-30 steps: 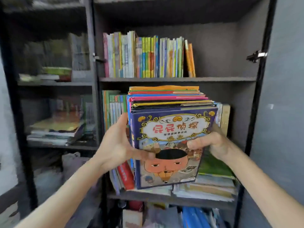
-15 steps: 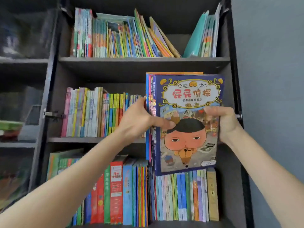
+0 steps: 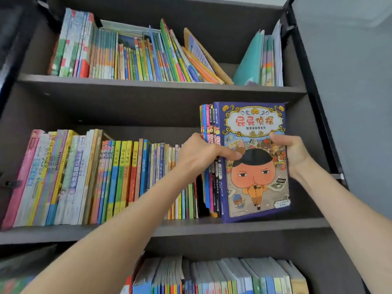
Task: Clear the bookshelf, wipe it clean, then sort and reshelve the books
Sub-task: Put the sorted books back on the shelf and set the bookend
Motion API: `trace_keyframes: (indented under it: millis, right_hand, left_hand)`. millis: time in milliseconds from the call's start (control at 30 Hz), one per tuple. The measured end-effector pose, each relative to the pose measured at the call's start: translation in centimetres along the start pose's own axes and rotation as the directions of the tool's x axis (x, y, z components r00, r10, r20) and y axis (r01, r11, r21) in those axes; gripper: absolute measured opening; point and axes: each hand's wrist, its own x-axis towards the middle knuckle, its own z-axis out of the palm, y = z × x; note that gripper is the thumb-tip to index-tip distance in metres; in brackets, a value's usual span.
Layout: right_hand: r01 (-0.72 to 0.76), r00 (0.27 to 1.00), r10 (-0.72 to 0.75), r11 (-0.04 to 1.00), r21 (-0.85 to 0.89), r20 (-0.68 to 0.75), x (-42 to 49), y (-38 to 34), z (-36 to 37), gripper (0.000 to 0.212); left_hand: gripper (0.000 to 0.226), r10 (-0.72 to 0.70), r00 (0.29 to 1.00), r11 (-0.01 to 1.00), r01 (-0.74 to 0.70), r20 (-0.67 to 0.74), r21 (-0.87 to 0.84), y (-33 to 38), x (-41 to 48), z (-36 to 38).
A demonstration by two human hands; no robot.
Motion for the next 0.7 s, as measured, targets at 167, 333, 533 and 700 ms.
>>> trace_keyframes:
  millis: [167, 333, 533, 700]
  right_hand:
    - [-0.089, 0.995, 0.091, 0.995, 0.046, -0.032, 2.8, 2.5, -3.8, 0.099]
    - [-0.179, 0.983, 0.183, 0.979, 0.093, -0.028, 4.0, 6.5, -6.5, 0.079]
    - [-0.302, 0.949, 0.302, 0.953, 0.022, -0.087, 5.3, 8.5, -5.9, 0.052]
    - [-0.231, 0.955, 0.134, 0.894, -0.383, -0.264, 4.0, 8.1, -5.7, 0.061]
  left_hand:
    - [0.064, -0.048, 0.998, 0.998, 0.049, -0.03, 0.028, -1.9, 3.6, 4.4]
    - [0.088, -0.101, 0.991, 0.988, 0.11, -0.084, 0.106, -4.7, 5.1, 8.1]
    - [0.089, -0.213, 0.97, 0.974, 0.202, -0.116, -0.103, -7.0, 6.1, 9.5]
    - [0.087, -0.224, 0.954, 0.972, 0.203, -0.199, -0.118, -7.3, 6.7, 10.0]
